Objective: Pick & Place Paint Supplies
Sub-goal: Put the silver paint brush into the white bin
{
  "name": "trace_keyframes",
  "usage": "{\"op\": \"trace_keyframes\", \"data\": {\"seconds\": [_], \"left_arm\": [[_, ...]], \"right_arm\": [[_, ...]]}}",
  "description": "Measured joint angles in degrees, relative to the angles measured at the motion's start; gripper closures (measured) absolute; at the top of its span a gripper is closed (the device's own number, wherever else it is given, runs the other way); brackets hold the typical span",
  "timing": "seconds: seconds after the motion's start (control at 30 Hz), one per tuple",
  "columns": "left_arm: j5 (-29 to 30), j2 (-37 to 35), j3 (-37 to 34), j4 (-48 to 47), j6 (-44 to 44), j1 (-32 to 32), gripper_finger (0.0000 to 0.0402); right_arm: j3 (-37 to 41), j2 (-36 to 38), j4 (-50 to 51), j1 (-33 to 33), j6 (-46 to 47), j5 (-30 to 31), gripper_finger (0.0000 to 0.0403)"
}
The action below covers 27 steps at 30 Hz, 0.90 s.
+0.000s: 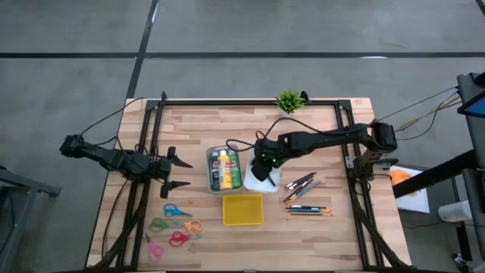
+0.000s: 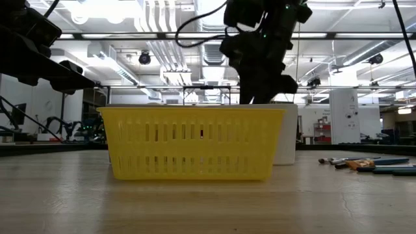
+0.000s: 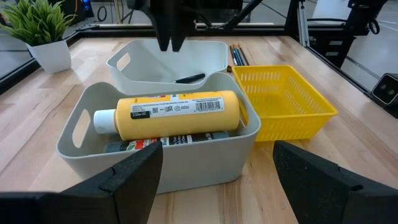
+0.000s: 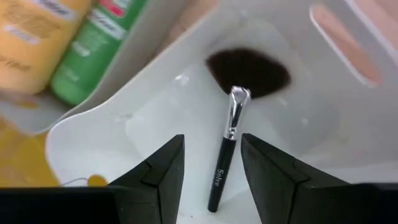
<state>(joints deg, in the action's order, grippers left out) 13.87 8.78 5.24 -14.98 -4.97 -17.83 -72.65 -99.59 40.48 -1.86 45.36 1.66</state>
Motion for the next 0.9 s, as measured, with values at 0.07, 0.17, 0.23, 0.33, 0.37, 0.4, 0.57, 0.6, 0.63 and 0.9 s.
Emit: {"op": "trace_keyframes", "data": {"seconds": [0.07,0.17,0.23,0.33,0.37,0.4,0.57,0.6,0.63,0.9], "left_arm": [[0.0,0.0,0.0,0.0,0.0,0.0,0.0096],[0.0,0.0,0.0,0.0,0.0,0.0,0.0096],[0.0,0.0,0.0,0.0,0.0,0.0,0.0096],[0.0,0.0,0.0,0.0,0.0,0.0,0.0096],[0.0,0.0,0.0,0.0,0.0,0.0,0.0096],[0.0,0.0,0.0,0.0,0.0,0.0,0.0096],[0.0,0.0,0.0,0.0,0.0,0.0,0.0096],[0.0,0.0,0.0,0.0,0.0,0.0,0.0096],[0.0,0.0,0.0,0.0,0.0,0.0,0.0096],[0.0,0.0,0.0,0.0,0.0,0.0,0.0096]], "right_arm": [[0.0,1.1,0.1,-0.2,-2.9,0.1,0.0246],[0.0,2.7,0.4,-0.3,-6.4,0.0,0.0246],[0.0,3.9,0.9,-0.4,-8.7,0.1,0.0246],[0.0,6.2,2.1,-0.9,-15.4,0.1,0.0246],[0.0,7.1,2.5,-1.1,-17.8,0.0,0.0246],[0.0,8.3,3.0,-1.3,-20.4,0.0,0.0246],[0.2,13.9,9.3,-1.2,-33.9,-0.1,0.0246],[0.4,15.1,10.7,-1.0,-36.0,-0.2,0.0246],[0.7,16.3,12.2,-0.9,-37.8,-0.2,0.0246],[6.5,25.1,18.1,-0.4,-48.1,-0.1,0.0246]]}}
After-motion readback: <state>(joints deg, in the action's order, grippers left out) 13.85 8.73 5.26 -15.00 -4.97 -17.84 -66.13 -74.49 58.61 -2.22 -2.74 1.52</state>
